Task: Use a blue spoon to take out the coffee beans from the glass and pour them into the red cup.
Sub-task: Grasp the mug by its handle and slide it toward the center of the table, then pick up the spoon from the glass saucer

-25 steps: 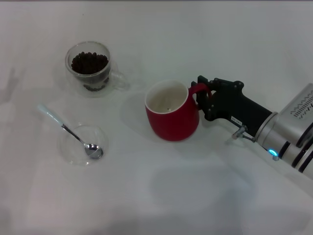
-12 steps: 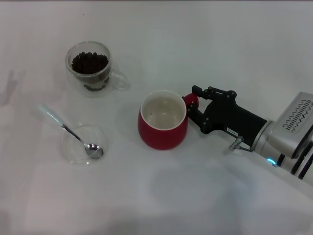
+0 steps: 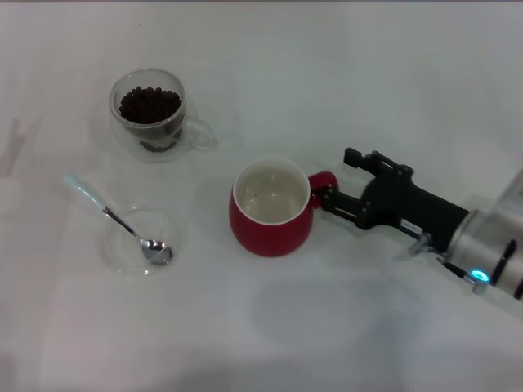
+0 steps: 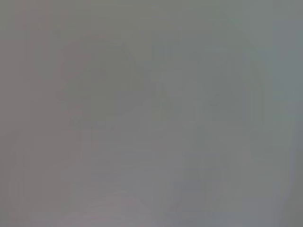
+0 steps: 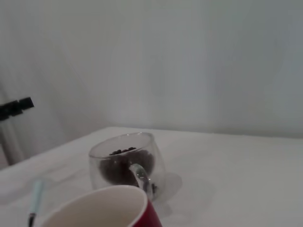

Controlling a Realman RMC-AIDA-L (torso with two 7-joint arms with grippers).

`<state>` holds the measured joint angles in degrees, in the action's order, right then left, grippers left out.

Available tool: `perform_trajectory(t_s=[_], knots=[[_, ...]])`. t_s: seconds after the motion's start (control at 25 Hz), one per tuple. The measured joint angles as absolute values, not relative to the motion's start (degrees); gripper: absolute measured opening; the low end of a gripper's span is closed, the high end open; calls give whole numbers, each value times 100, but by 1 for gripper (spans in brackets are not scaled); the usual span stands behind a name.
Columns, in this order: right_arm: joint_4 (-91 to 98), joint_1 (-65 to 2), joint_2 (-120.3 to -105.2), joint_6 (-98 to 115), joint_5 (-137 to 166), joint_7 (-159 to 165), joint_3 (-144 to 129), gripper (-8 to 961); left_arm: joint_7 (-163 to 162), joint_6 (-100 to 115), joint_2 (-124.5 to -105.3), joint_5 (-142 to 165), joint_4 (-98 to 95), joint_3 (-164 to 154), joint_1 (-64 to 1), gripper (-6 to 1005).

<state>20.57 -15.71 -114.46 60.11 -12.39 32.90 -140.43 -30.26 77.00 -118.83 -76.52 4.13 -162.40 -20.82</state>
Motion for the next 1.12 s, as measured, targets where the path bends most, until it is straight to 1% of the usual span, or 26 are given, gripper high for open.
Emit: perform_trajectory(t_s=[0.16,0.32,0.48,0.72,0.8,0.96,1.04,1.12], knots=[[1335,-1677,-11422,6848,-1022,4026,-14060,838,-3028,7700,-11876,-7660,413,-16233,-2149,874],[831,-1748,-11431,7465,-900,4440,-14081,835,-3030,7700,-11874,-7669,432,-16233,-2166,874],[416,-1767,-11335,7828,-677,4993,-14098,832,-3031,7700,-11873,-7709,431,-16233,-2169,874],[-66,-1707,-11296,8674,-810,4899,-13581,829,-3532,7695,-11882,-7799,417,-16251,-2099,874],[-109,-1606,-11323,8770,-992,4506,-12944,829,-4297,7668,-11873,-7729,444,-16270,-2046,874],[124,-1426,-11494,8803,-1342,3338,-11554,828,-6605,7859,-11836,-7232,836,-16279,-1775,874],[289,-1408,-11511,8778,-1377,3058,-11185,828,-7534,8111,-11801,-6781,1136,-16284,-1673,874],[375,-1467,-11509,8735,-1383,2944,-11022,828,-8480,8345,-11639,-6119,1371,-16284,-1576,873]])
